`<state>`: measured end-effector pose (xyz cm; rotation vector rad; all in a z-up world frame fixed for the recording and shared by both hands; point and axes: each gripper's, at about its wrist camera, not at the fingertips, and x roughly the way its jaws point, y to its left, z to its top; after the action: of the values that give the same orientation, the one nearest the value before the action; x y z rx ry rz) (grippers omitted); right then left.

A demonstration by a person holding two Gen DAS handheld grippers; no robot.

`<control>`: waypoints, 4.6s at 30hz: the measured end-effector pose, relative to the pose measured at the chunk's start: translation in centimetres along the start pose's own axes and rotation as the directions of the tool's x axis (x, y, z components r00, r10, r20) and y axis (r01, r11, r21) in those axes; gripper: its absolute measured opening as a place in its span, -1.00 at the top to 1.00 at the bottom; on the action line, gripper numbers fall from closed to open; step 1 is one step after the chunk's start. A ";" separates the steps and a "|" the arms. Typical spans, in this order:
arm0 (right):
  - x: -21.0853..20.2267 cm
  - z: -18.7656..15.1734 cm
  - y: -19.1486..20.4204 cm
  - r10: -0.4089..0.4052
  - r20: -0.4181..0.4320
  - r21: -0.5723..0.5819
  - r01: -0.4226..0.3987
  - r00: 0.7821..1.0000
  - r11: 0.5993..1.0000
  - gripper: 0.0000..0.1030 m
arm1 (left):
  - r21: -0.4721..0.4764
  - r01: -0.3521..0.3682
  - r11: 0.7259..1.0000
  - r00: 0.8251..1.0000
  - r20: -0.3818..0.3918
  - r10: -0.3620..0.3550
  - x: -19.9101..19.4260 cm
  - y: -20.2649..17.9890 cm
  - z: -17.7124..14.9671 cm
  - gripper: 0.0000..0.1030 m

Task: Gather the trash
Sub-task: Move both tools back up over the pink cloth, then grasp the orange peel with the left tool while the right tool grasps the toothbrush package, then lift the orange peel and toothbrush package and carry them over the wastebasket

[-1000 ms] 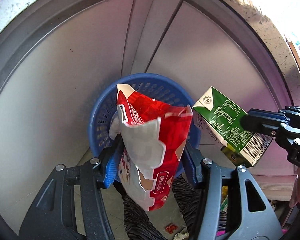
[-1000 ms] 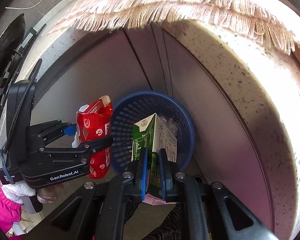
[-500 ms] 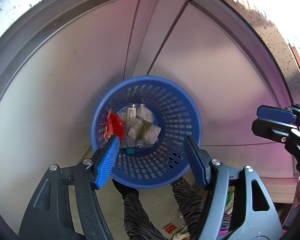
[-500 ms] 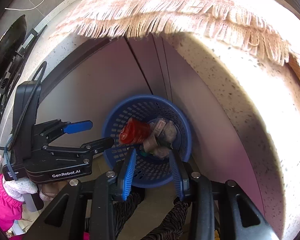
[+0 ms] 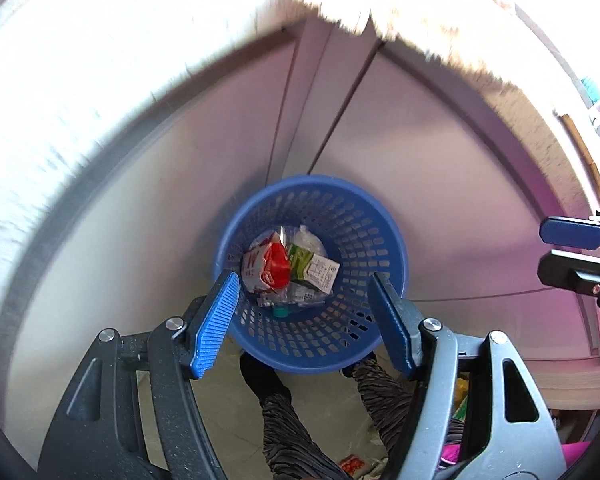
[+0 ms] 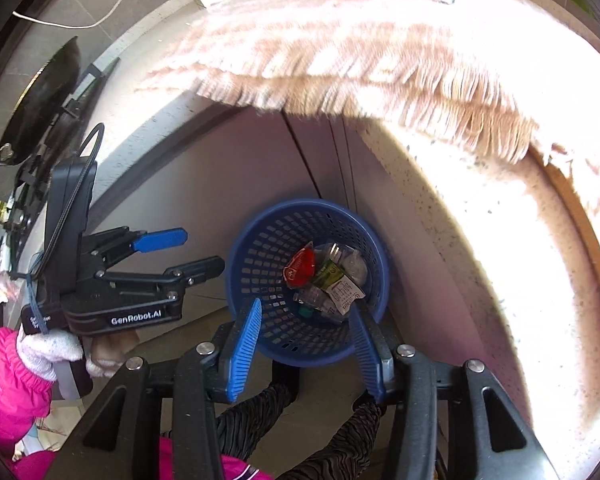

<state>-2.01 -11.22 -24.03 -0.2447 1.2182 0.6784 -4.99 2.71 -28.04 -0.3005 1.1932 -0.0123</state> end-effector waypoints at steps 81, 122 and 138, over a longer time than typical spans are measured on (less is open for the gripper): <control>2.6 33.2 -17.1 -0.023 -0.023 0.177 0.027 0.999 0.984 0.16 | -0.209 0.152 0.966 0.986 0.096 -0.134 2.8 -5.5 31.0 0.76; -8.4 21.0 -18.9 0.155 0.142 0.280 -0.190 0.978 0.941 0.69 | -0.166 0.110 0.980 0.978 0.193 -0.078 -4.8 -3.7 24.1 0.82; -10.2 10.1 -10.4 0.192 0.116 0.192 -0.211 0.975 0.958 0.69 | -0.140 0.072 0.988 0.983 0.176 -0.047 -8.4 -1.5 13.8 0.82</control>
<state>10.25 -17.59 -12.99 0.0835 1.2196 0.7272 4.79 5.71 -15.43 -0.4566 1.0148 0.0483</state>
